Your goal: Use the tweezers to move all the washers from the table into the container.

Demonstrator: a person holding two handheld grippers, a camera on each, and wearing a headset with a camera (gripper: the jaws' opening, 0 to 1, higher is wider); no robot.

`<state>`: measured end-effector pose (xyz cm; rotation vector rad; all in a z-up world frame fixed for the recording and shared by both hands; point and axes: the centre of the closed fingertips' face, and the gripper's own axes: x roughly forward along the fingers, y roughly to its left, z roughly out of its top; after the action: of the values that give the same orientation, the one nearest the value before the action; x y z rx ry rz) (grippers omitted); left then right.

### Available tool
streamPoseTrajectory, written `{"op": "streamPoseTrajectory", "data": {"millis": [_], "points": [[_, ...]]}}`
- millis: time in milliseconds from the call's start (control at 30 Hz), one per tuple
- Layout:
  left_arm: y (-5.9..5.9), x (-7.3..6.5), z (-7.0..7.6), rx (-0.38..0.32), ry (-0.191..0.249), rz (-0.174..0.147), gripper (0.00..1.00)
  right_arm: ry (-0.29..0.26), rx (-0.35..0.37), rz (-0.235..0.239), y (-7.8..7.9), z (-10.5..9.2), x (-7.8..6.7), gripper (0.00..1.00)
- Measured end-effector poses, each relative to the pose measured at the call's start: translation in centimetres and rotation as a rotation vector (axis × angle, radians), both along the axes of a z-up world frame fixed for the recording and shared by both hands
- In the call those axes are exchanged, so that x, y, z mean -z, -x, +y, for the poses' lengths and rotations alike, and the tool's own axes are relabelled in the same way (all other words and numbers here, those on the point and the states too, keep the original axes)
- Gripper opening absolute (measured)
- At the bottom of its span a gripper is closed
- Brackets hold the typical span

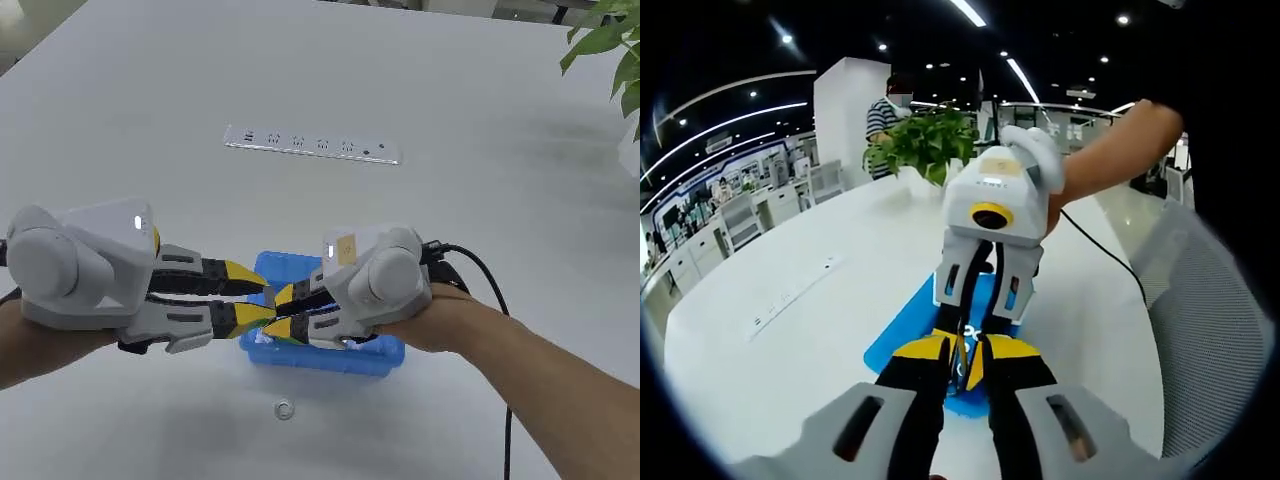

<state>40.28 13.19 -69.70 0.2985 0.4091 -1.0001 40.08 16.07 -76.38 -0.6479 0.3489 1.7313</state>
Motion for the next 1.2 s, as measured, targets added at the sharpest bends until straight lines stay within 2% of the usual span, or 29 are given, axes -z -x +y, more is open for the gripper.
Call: {"op": "streamPoseTrajectory", "data": {"millis": [167,500,800,1200], "points": [[-0.3,0.1,-0.4,0.025,-0.006,-0.01,0.08,0.003,-0.012,-0.01,0.1,-0.1,0.1,0.1],[-0.5,0.1,-0.7,0.06,-0.026,-0.03,0.06,0.014,-0.018,-0.038,0.0,-0.3,0.2,0.11],[-0.3,0.1,-0.9,0.077,-0.043,-0.033,0.05,0.022,-0.011,-0.049,-0.1,-0.4,0.2,0.12],[-0.2,-1.0,-1.3,0.091,-0.039,-0.04,0.06,0.023,0.026,-0.051,-0.6,-1.1,-0.3,0.14]]}}
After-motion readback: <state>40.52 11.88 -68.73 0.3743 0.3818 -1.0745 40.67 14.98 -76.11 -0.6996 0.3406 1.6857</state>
